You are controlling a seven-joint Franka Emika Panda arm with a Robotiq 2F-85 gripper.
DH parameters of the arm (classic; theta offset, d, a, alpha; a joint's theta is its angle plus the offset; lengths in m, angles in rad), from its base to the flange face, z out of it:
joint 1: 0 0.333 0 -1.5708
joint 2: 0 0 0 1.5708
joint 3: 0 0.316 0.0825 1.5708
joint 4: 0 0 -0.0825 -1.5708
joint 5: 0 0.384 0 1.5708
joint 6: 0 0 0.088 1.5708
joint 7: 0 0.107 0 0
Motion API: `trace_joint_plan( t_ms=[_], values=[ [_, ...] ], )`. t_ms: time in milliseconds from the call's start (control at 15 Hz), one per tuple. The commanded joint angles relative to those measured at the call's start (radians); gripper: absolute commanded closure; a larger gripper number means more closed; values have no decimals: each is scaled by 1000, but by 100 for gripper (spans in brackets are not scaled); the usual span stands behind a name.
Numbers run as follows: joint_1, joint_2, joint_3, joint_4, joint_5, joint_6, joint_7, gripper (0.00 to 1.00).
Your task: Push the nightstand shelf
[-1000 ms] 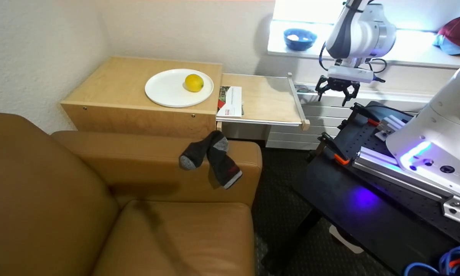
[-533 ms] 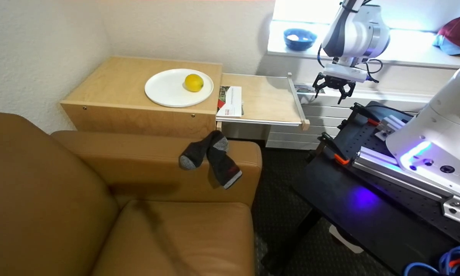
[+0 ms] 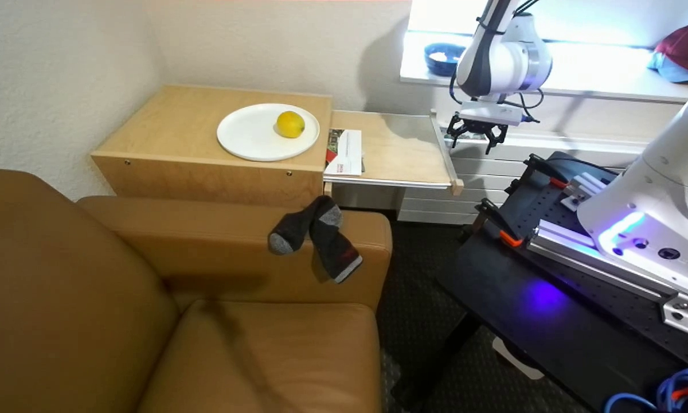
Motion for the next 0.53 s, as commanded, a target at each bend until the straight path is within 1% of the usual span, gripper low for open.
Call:
trace_joint_plan(
  t_ms=[0, 200, 467],
  values=[
    [15, 69, -5, 72, -22, -54, 17, 0],
    [33, 74, 4, 109, -27, -73, 14, 0],
    [114, 70, -19, 149, -62, -103, 30, 0]
  ],
)
